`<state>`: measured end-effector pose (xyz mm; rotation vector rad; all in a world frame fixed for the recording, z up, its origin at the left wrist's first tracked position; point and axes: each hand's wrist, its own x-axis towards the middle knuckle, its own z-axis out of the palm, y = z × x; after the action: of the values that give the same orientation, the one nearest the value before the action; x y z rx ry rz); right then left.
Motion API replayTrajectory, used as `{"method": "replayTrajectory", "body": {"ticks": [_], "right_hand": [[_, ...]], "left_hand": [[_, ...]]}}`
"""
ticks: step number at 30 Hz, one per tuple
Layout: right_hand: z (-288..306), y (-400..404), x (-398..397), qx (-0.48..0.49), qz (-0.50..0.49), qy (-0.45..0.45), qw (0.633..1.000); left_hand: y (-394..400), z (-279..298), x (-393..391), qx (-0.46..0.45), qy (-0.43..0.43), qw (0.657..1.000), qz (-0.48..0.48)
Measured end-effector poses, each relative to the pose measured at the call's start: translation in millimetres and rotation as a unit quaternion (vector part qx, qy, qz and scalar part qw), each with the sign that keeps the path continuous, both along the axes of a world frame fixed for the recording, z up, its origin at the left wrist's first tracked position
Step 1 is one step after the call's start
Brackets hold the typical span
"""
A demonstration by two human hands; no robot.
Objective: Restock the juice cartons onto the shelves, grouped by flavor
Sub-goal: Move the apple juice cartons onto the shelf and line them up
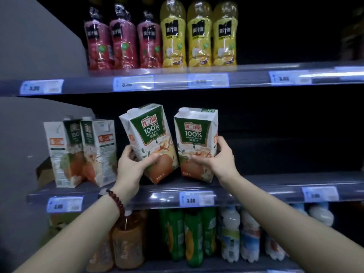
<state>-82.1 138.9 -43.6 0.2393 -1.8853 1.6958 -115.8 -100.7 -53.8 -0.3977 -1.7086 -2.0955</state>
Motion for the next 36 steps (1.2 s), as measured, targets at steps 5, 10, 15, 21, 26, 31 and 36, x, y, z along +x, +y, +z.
{"method": "replayTrajectory", "body": {"ticks": [5,10,15,21,26,31,36], "right_hand": [[8,44,23,-0.008,-0.008,0.008,1.000],[9,100,46,-0.023,0.016,-0.009,1.000],[7,159,64,-0.046,0.028,-0.020,0.998],[10,243,74,-0.059,0.037,-0.019,0.997],[14,319,79,-0.058,0.050,-0.027,0.997],[13,384,81,-0.063,0.054,-0.052,0.995],[19,421,77,-0.081,0.050,-0.071,0.993]], "left_hand": [[44,10,13,-0.015,0.028,0.997,-0.067],[95,22,22,-0.013,0.021,0.991,-0.130],[152,29,27,-0.032,0.024,0.985,-0.170],[234,31,33,-0.029,0.012,0.979,-0.201],[311,29,45,-0.004,-0.003,0.979,-0.203],[378,25,56,0.010,-0.013,0.982,-0.187],[418,29,56,0.016,-0.035,0.984,-0.174]]}}
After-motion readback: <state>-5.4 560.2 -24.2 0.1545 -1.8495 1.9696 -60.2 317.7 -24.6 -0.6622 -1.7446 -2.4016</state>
